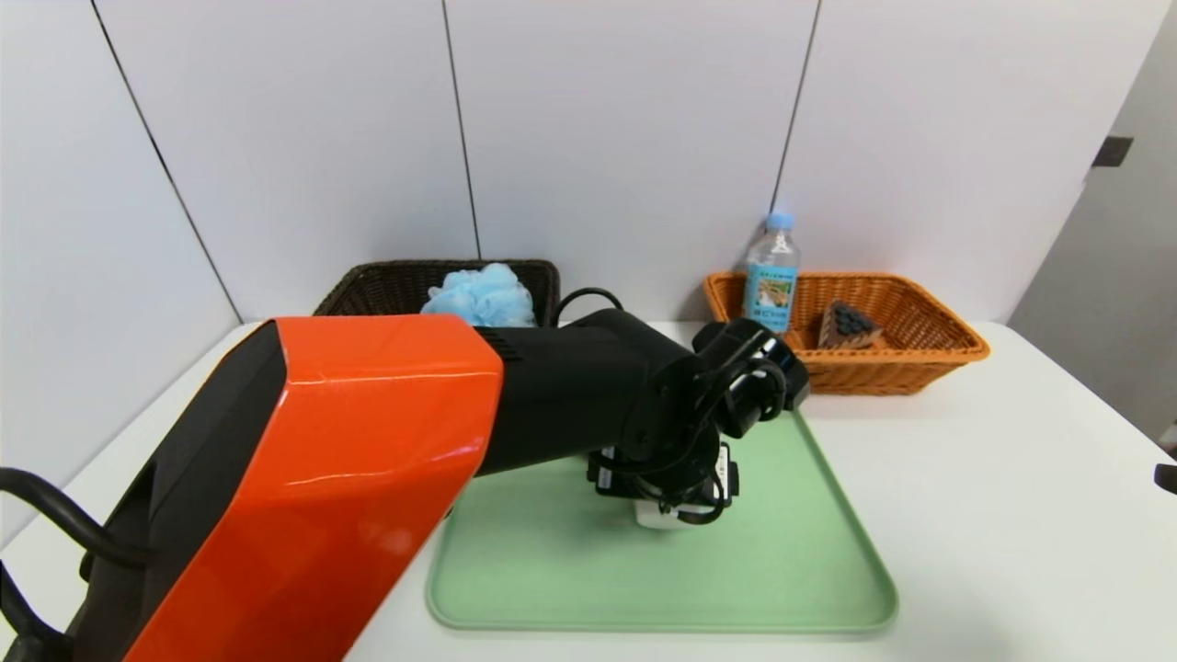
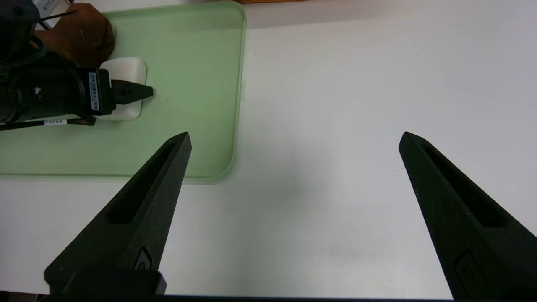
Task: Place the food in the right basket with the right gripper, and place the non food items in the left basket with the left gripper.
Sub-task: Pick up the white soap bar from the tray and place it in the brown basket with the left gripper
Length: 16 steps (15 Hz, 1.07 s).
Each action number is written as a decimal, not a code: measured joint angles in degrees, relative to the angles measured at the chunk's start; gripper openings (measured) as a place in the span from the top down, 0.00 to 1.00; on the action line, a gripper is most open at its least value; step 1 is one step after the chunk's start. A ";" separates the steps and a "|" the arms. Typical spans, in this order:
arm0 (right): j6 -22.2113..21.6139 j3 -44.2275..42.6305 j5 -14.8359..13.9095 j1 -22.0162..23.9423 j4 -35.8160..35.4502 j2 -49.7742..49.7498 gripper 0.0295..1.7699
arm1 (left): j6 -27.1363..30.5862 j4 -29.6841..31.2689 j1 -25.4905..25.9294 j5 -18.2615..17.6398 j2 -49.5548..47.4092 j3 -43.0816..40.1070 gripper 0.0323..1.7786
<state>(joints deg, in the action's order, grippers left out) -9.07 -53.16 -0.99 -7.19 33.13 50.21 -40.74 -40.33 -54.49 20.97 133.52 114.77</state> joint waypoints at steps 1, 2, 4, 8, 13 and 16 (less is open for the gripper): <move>0.00 0.00 0.02 0.00 -0.01 0.04 0.03 | 0.06 0.06 0.00 0.02 0.07 0.00 0.05; -0.02 0.00 0.02 0.00 -0.01 0.04 0.03 | 0.11 0.11 0.00 0.13 0.11 0.00 0.05; -0.02 0.00 0.02 -0.05 -0.01 0.04 0.03 | 0.12 0.26 0.00 0.22 0.29 0.00 0.05; 0.06 0.00 0.13 -0.13 -0.01 0.04 0.03 | 0.22 0.67 -0.05 0.33 0.51 0.02 0.05; 0.15 -0.26 0.37 -0.33 -0.10 0.09 0.03 | 0.23 0.33 -0.60 0.35 0.52 0.02 0.05; 0.15 -0.39 0.46 -0.35 -2.49 0.20 0.03 | 0.22 0.22 -1.01 0.35 0.49 0.00 0.05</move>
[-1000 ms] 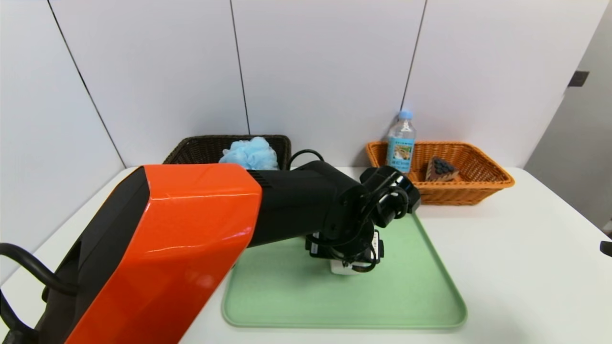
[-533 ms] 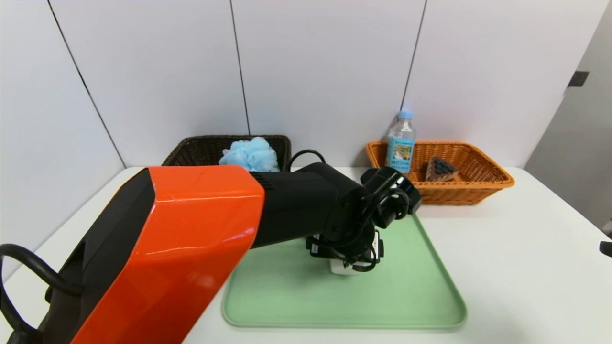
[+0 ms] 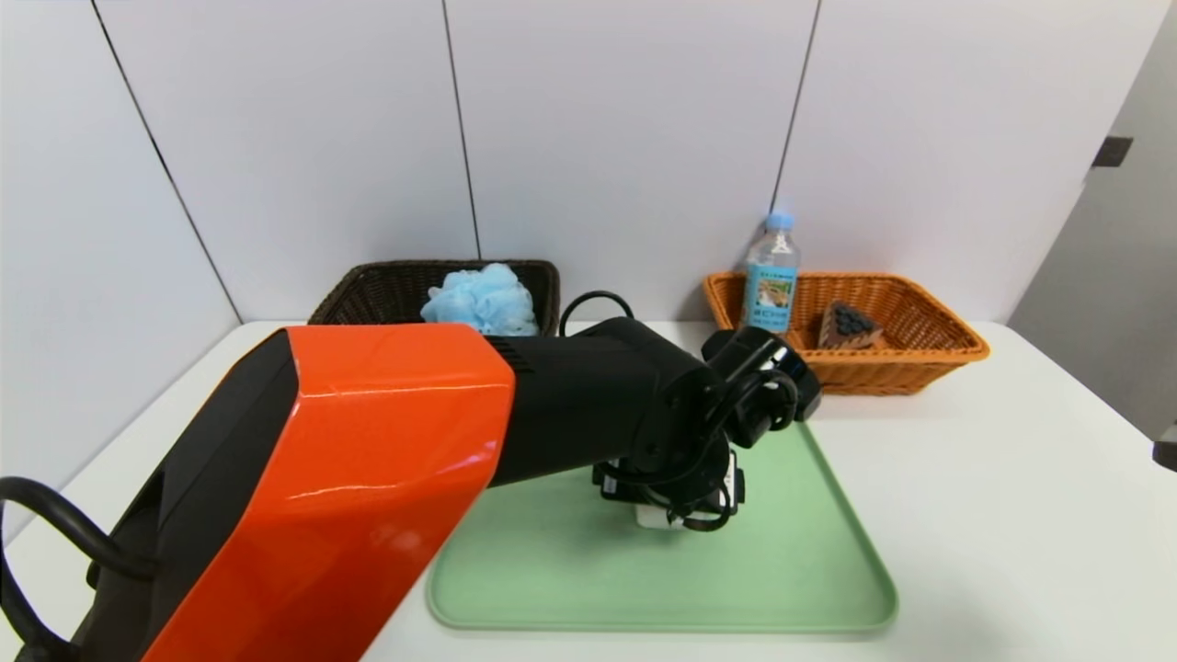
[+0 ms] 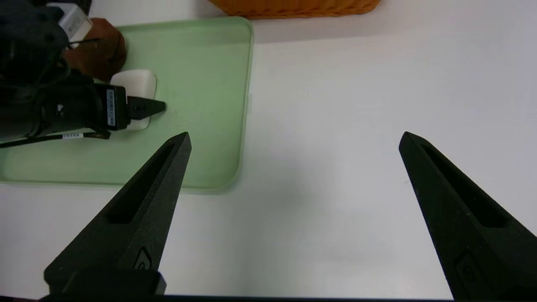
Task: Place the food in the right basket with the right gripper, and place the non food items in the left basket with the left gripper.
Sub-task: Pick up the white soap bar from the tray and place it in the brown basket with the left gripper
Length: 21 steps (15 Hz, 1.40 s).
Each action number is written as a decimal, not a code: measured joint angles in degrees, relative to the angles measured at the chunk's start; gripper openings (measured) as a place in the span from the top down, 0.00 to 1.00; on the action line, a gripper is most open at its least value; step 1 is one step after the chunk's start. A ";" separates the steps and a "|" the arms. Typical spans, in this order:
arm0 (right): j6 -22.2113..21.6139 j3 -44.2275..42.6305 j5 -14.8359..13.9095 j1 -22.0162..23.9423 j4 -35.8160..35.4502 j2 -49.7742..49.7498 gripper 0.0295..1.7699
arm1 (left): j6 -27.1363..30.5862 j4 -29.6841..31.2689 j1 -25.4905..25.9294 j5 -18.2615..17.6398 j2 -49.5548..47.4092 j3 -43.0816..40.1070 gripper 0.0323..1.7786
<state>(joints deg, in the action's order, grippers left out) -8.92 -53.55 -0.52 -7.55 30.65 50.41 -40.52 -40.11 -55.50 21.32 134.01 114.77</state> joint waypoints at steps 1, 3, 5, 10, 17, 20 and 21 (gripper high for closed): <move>0.02 0.02 0.00 0.00 -0.39 0.04 0.03 | -0.02 -0.10 -0.11 0.00 -0.05 0.00 0.05; 0.13 0.13 0.00 0.00 -0.41 0.02 0.03 | -0.02 -0.07 -0.22 -0.05 -0.09 0.00 0.18; 0.17 0.20 0.01 0.00 -0.41 -0.02 0.03 | -0.02 -0.05 -0.22 -0.02 -0.09 0.00 0.36; 0.28 0.26 0.00 -0.02 -0.41 -0.22 0.03 | -0.05 -0.07 -0.22 -0.05 -0.28 -0.04 0.45; 0.24 0.35 -0.07 -0.02 -0.13 -0.68 0.03 | 0.61 0.48 -0.91 -3.50 -3.67 -0.04 0.46; 0.20 0.69 -0.18 0.00 0.02 -0.83 0.03 | 0.76 0.52 -1.17 -7.59 -7.83 -0.09 0.46; 0.20 0.89 -0.33 0.00 0.05 -0.83 0.03 | 0.87 0.48 -1.16 -8.42 -9.86 -0.09 0.46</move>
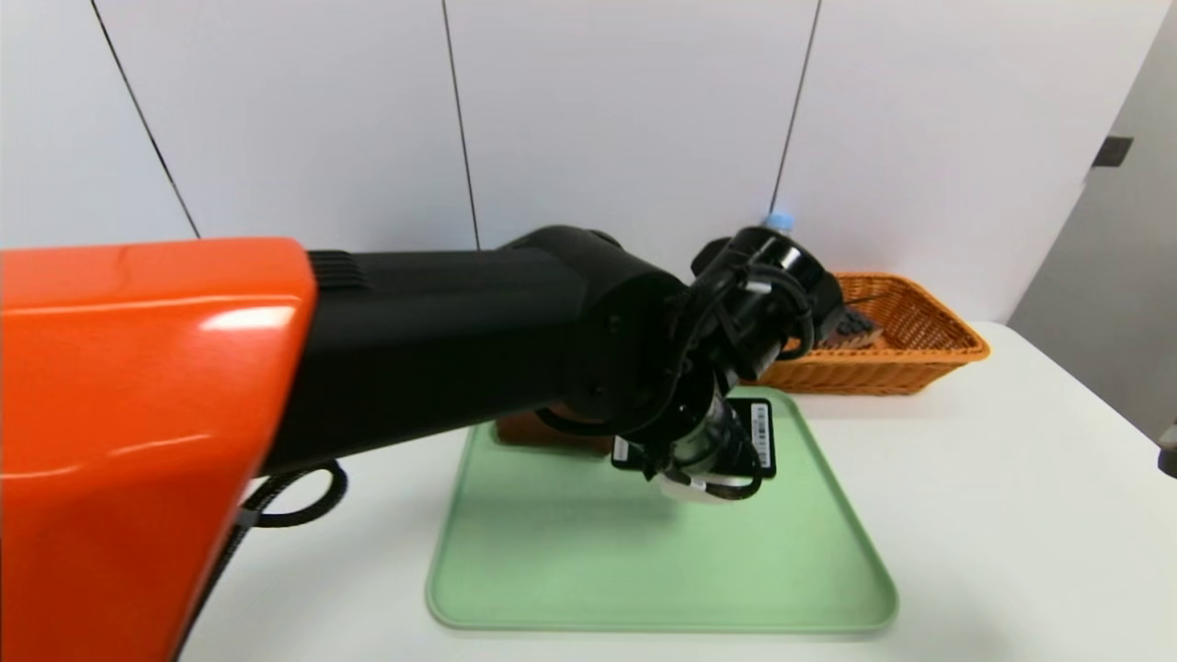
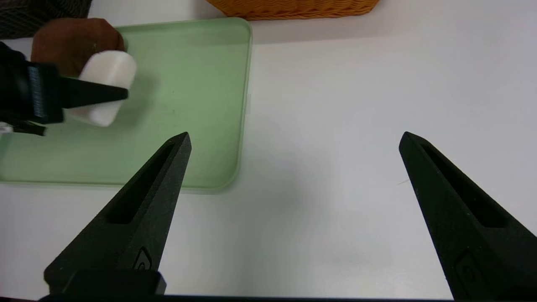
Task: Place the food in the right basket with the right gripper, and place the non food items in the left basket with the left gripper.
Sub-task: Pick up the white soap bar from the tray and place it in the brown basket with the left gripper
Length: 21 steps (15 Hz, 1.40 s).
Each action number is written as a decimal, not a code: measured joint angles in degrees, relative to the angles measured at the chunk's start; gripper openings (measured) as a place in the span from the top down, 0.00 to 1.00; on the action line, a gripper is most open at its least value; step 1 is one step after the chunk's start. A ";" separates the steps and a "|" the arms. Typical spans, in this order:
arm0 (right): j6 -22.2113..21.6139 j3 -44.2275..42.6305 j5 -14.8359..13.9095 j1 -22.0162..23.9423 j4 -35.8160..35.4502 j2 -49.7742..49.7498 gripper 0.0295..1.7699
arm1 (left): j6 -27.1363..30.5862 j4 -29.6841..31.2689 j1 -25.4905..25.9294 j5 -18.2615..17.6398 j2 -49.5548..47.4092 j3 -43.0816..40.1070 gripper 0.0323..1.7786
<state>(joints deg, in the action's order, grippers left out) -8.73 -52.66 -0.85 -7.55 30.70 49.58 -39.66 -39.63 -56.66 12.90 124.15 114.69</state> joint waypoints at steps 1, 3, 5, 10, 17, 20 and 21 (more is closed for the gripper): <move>-0.04 0.10 -0.16 0.00 0.00 0.04 0.03 | 0.24 -0.17 0.29 -0.37 -2.13 0.00 0.46; -0.34 0.41 -0.18 0.16 0.11 0.20 0.03 | 1.54 -0.99 2.56 -0.67 -7.19 -0.02 0.46; -0.39 0.96 -0.16 0.46 0.04 0.48 0.03 | 5.01 -2.51 7.16 -0.72 -12.28 -0.06 0.46; -0.39 1.34 0.09 0.61 -0.44 2.10 0.03 | 17.64 -2.58 23.61 -1.44 -19.30 -0.16 0.46; -0.33 0.99 -0.24 0.63 -2.62 4.36 0.03 | 30.06 6.62 41.53 -6.05 -14.20 -0.20 0.46; -0.30 0.95 -0.41 0.63 -2.65 4.61 0.03 | 32.83 8.90 44.62 -6.64 -9.51 -0.17 0.46; -0.34 0.95 -0.44 0.63 -2.65 4.67 0.03 | 33.16 9.31 45.23 -6.70 -7.89 -0.17 0.46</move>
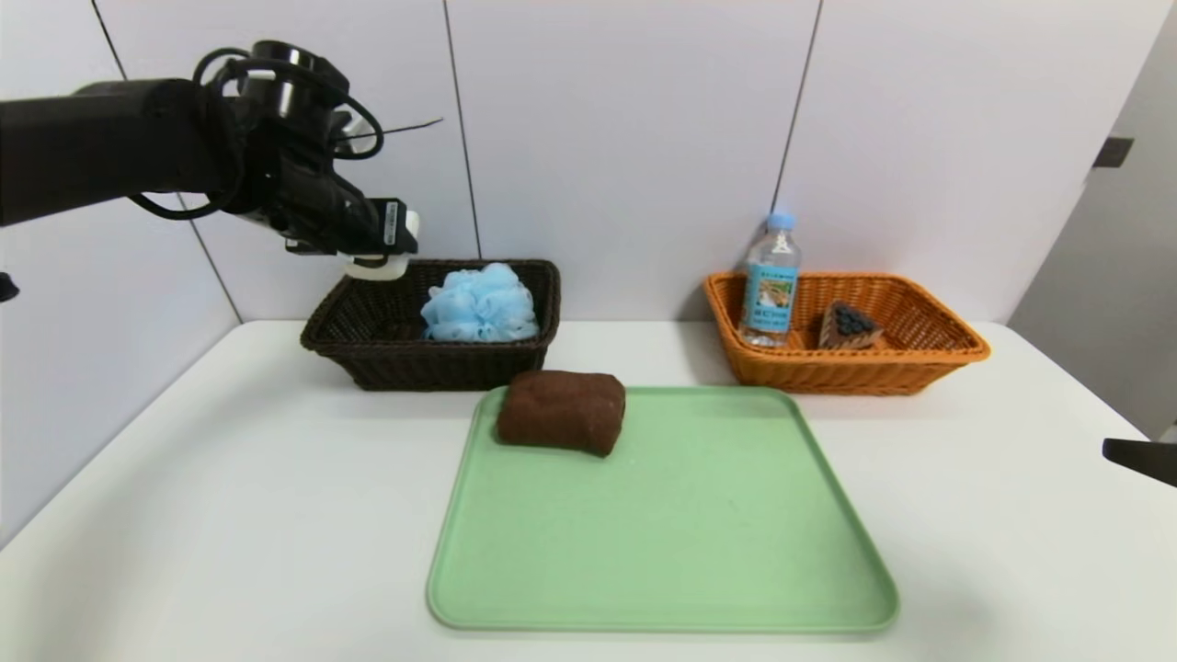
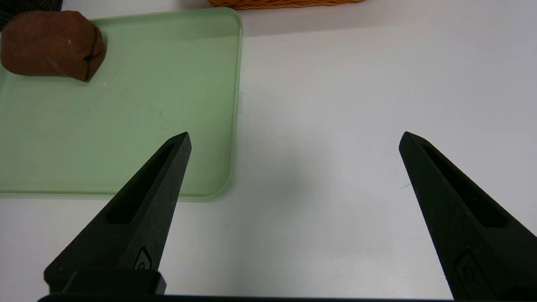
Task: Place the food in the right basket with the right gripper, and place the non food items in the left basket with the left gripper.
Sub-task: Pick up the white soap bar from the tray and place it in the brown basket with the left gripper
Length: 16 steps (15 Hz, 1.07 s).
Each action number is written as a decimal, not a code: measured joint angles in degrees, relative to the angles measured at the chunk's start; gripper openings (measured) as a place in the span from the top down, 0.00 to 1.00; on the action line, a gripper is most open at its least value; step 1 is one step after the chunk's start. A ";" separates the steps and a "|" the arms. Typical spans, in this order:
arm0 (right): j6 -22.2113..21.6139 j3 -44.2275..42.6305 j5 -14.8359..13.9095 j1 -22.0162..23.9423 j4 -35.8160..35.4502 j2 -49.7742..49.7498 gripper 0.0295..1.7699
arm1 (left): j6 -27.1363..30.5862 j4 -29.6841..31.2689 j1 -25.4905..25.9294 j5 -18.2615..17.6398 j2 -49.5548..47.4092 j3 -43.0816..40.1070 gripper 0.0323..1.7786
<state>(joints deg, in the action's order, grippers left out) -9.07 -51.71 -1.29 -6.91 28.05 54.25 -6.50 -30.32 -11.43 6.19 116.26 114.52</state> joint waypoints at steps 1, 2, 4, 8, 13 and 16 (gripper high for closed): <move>0.00 0.00 -0.05 0.00 0.00 0.05 0.03 | 0.09 0.20 0.33 0.00 1.35 0.00 0.46; 0.00 0.00 -0.13 0.00 0.00 0.07 0.03 | 0.13 0.24 0.48 -0.24 2.60 0.00 0.46; 0.00 -0.02 -0.09 0.00 0.00 0.16 0.03 | 0.13 0.44 0.96 -0.90 4.80 0.00 0.46; 0.00 -0.11 -0.13 0.00 0.00 0.32 0.03 | 0.22 1.11 2.32 -1.40 7.86 0.00 0.46; 0.00 -0.07 -0.18 0.00 0.00 0.35 0.03 | 0.28 3.06 2.97 -1.40 10.86 0.01 0.46; -0.02 -0.07 -0.16 0.02 0.00 0.35 0.03 | 0.33 3.78 2.97 -1.43 12.32 0.01 0.46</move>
<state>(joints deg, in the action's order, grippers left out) -9.09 -51.79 -1.45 -6.89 28.05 54.60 -6.17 -26.54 -8.46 4.77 128.59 114.53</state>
